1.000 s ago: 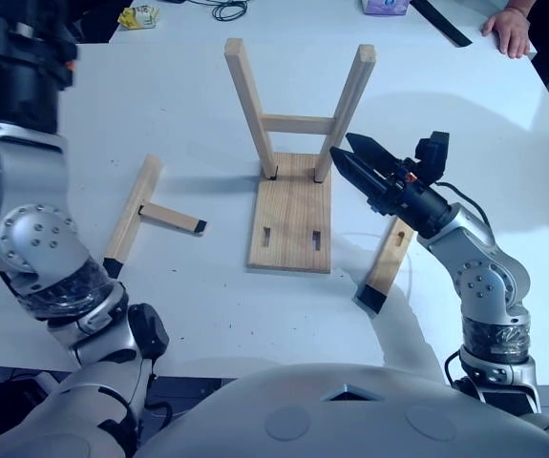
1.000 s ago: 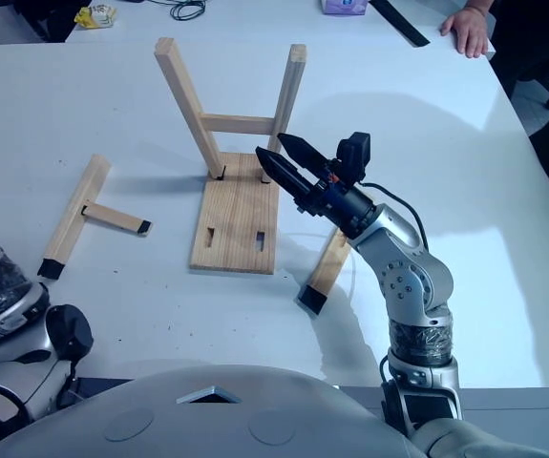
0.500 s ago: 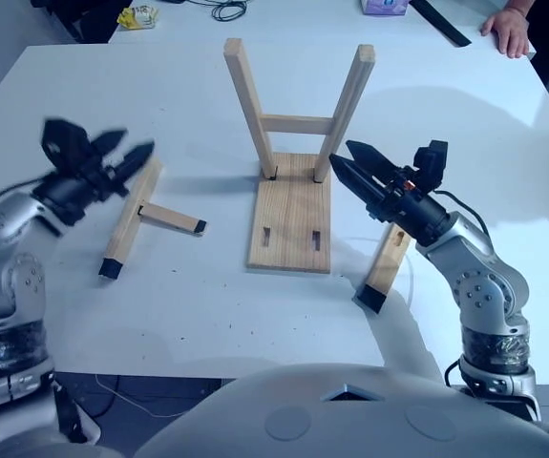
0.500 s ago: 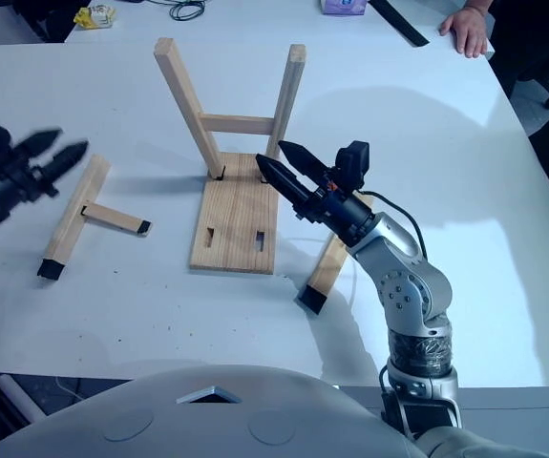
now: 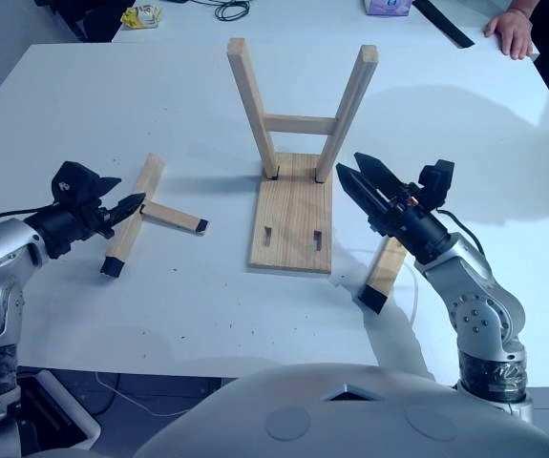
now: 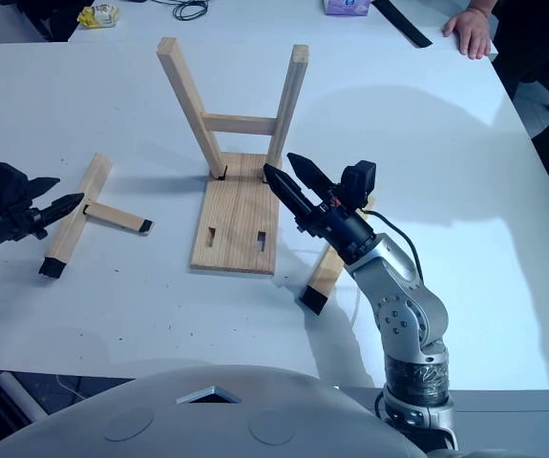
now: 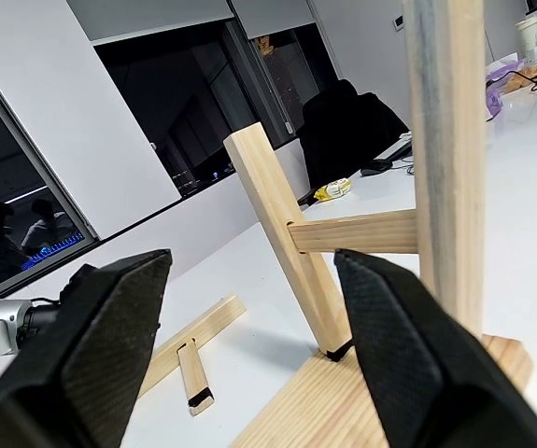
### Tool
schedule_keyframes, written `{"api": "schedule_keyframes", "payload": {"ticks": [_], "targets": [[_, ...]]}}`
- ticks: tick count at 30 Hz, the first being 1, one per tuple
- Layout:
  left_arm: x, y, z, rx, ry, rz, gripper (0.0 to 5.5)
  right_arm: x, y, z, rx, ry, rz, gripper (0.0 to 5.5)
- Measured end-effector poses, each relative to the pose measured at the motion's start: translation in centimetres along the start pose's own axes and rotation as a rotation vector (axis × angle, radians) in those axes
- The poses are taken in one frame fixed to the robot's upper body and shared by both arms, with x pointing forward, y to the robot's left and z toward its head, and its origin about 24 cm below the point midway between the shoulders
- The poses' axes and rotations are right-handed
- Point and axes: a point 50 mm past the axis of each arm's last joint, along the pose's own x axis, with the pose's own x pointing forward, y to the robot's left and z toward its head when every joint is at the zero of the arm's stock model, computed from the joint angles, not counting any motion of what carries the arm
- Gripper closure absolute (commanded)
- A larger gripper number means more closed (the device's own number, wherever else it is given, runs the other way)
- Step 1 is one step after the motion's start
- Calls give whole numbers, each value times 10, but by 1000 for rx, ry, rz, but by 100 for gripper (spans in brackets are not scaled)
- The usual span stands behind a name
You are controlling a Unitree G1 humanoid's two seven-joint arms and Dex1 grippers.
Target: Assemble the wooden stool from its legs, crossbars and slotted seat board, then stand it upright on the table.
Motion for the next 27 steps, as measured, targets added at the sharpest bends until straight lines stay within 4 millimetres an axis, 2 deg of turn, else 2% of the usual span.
{"api": "schedule_keyframes", "payload": {"ticks": [7, 12, 16, 26, 27], "targets": [[-7, 16, -15, -27, 64, 24, 291, 0, -1, 1, -7, -17, -10, 228], [-11, 11, -27, -52, 110, -23, 291, -3, -1, -3, -3, -11, -28, 228], [-11, 9, -27, -54, 112, -35, 291, -3, -1, -3, -5, -9, -30, 228], [-5, 3, -41, -85, 153, -34, 291, -2, -1, -3, -6, -10, -28, 228], [-4, 2, -44, -93, 157, -33, 309, -2, -1, -3, -6, -9, -28, 228]]}}
